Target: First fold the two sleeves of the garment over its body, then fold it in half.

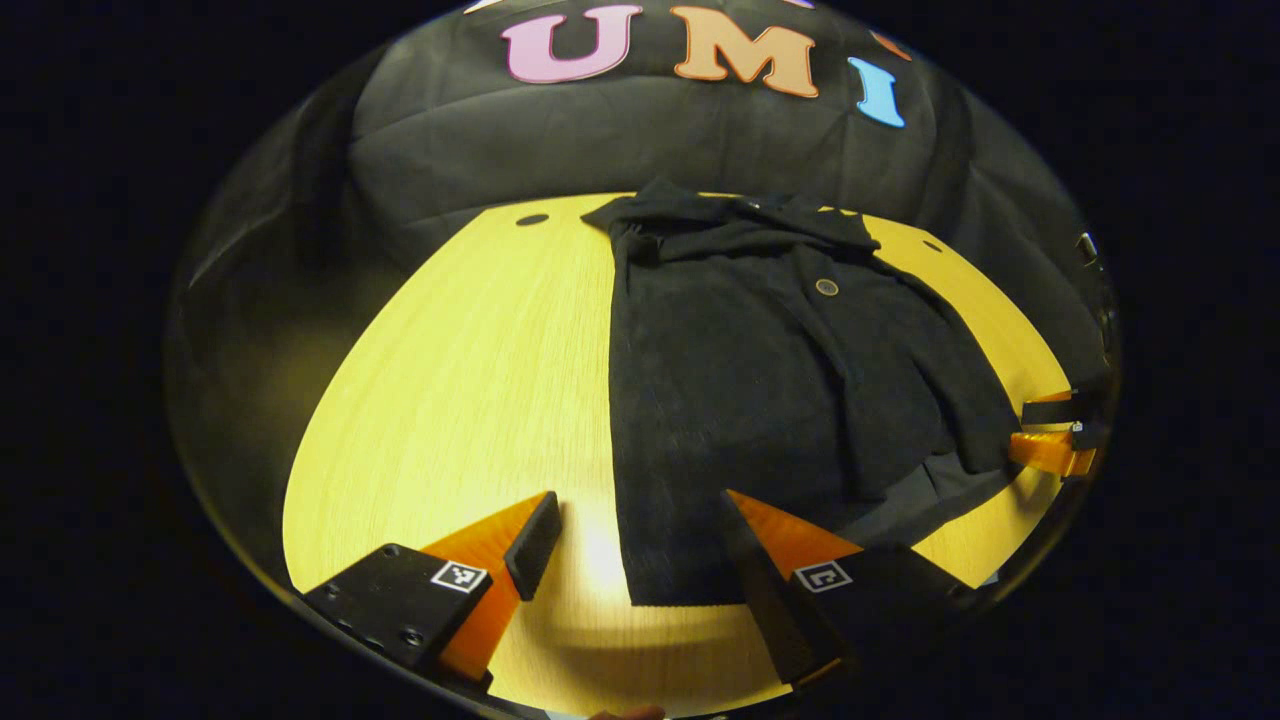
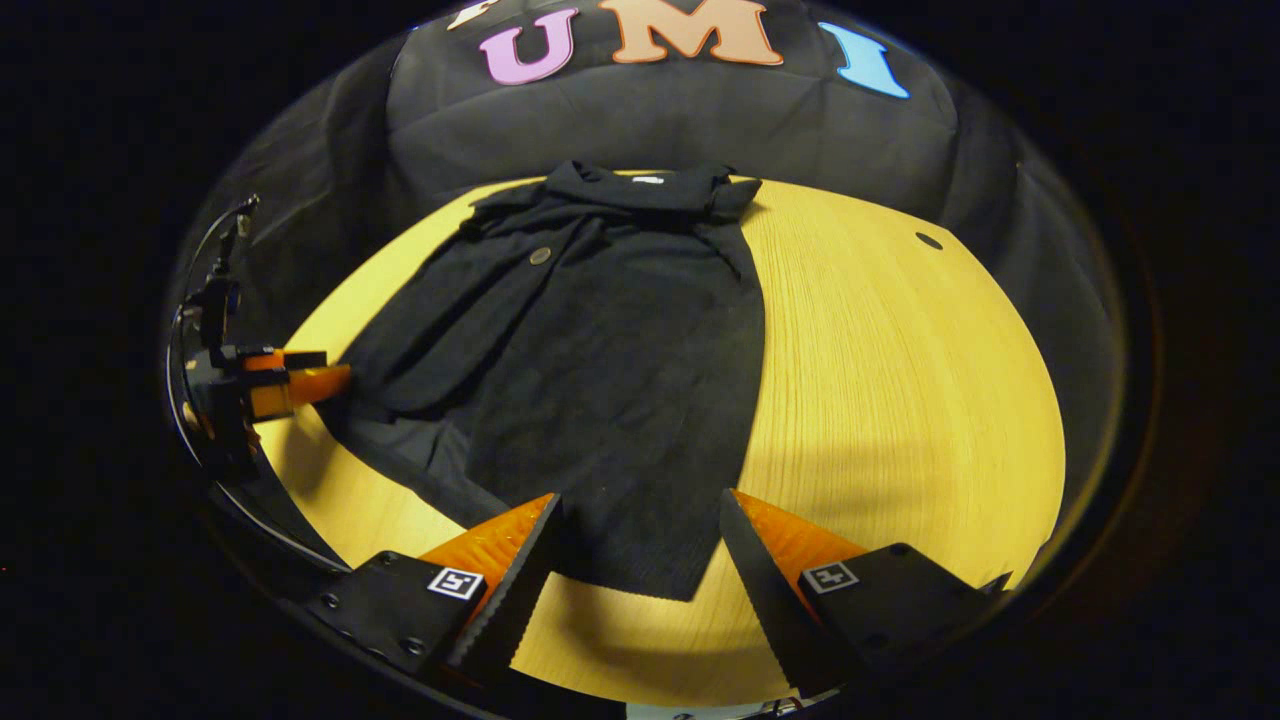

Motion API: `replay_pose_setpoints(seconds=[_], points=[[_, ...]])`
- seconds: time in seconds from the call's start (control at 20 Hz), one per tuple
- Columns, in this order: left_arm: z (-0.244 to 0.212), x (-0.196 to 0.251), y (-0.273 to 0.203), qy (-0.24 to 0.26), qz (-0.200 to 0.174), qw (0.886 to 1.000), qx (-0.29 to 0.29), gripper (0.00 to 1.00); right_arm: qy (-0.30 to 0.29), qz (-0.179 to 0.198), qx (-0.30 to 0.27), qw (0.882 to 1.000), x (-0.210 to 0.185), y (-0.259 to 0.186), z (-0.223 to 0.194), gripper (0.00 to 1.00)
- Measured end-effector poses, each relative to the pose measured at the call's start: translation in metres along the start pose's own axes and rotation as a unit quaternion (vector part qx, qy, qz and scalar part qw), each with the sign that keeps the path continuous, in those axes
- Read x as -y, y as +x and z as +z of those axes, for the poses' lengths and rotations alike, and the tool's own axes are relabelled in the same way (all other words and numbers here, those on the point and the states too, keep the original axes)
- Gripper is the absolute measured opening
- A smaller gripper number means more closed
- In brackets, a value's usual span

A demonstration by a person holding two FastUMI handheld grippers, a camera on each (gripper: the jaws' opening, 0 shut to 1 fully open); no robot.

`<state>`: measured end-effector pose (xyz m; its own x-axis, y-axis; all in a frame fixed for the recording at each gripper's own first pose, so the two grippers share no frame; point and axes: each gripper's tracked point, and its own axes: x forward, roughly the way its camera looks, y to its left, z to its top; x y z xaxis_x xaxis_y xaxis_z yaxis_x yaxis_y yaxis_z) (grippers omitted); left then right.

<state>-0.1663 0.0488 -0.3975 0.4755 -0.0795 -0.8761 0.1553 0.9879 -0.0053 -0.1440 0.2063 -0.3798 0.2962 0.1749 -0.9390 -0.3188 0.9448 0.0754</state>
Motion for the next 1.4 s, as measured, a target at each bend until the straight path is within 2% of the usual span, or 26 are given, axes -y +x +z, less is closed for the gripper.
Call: replay_pose_setpoints(seconds=[0.1, 0.35, 0.4, 0.45, 0.5, 0.55, 0.6, 0.7, 0.75, 0.8, 0.85, 0.9, 1.1, 1.25, 1.4], points=[[-0.002, 0.001, 0.002, 0.001, -0.004, 1.000, -0.001, 0.97, -0.012, -0.008, 0.001, 1.000, 0.002, 0.002, 0.000, 1.00], [0.001, 0.003, 0.002, 0.002, -0.004, 1.000, 0.010, 0.96, -0.012, -0.003, -0.002, 1.000, -0.002, -0.002, 0.004, 0.98], [0.002, 0.004, 0.003, 0.004, -0.008, 1.000, 0.011, 0.95, -0.016, 0.002, -0.004, 1.000, -0.008, -0.002, 0.003, 0.89], [0.001, 0.010, 0.005, 0.009, -0.013, 1.000, 0.011, 0.88, -0.024, 0.008, -0.008, 1.000, -0.014, -0.001, 0.001, 0.82], [0.001, 0.014, 0.006, 0.012, -0.018, 1.000, 0.011, 0.84, -0.029, 0.013, -0.011, 0.999, -0.019, 0.000, -0.001, 0.67], [0.001, 0.017, 0.006, 0.013, -0.022, 1.000, 0.012, 0.75, -0.029, 0.018, -0.011, 0.999, -0.024, 0.002, -0.001, 0.61], [0.002, 0.023, 0.005, 0.011, -0.030, 0.999, 0.013, 0.67, -0.026, 0.026, -0.009, 0.999, -0.030, 0.000, 0.000, 0.45], [0.004, 0.027, 0.008, 0.004, -0.033, 0.999, 0.016, 0.39, -0.019, 0.030, -0.006, 0.999, -0.035, -0.001, 0.002, 0.15], [0.005, 0.028, 0.010, -0.007, -0.037, 0.999, 0.019, 0.28, -0.012, 0.037, -0.012, 0.999, -0.036, 0.000, -0.001, 0.13], [0.006, 0.026, 0.012, -0.024, -0.035, 0.999, 0.019, 0.23, -0.005, 0.043, -0.012, 0.999, -0.037, -0.002, 0.002, 0.06], [0.008, 0.026, 0.012, -0.043, -0.035, 0.998, 0.020, 0.05, 0.001, 0.048, -0.011, 0.999, -0.038, -0.001, 0.004, 0.07], [0.010, 0.027, 0.012, -0.060, -0.038, 0.997, 0.016, 0.02, 0.002, 0.050, -0.008, 0.999, -0.038, -0.001, 0.005, 0.03], [0.019, 0.030, 0.006, -0.104, -0.039, 0.994, 0.004, 0.00, 0.001, 0.069, 0.019, 0.997, -0.040, -0.008, 0.023, 0.03], [0.053, 0.036, -0.012, -0.098, -0.027, 0.994, 0.046, 0.00, 0.010, 0.090, 0.083, 0.992, -0.038, -0.034, 0.068, 0.03], [0.091, 0.046, -0.028, -0.078, -0.024, 0.993, 0.083, 0.00, 0.012, 0.113, 0.148, 0.982, -0.036, -0.063, 0.117, 0.03]])
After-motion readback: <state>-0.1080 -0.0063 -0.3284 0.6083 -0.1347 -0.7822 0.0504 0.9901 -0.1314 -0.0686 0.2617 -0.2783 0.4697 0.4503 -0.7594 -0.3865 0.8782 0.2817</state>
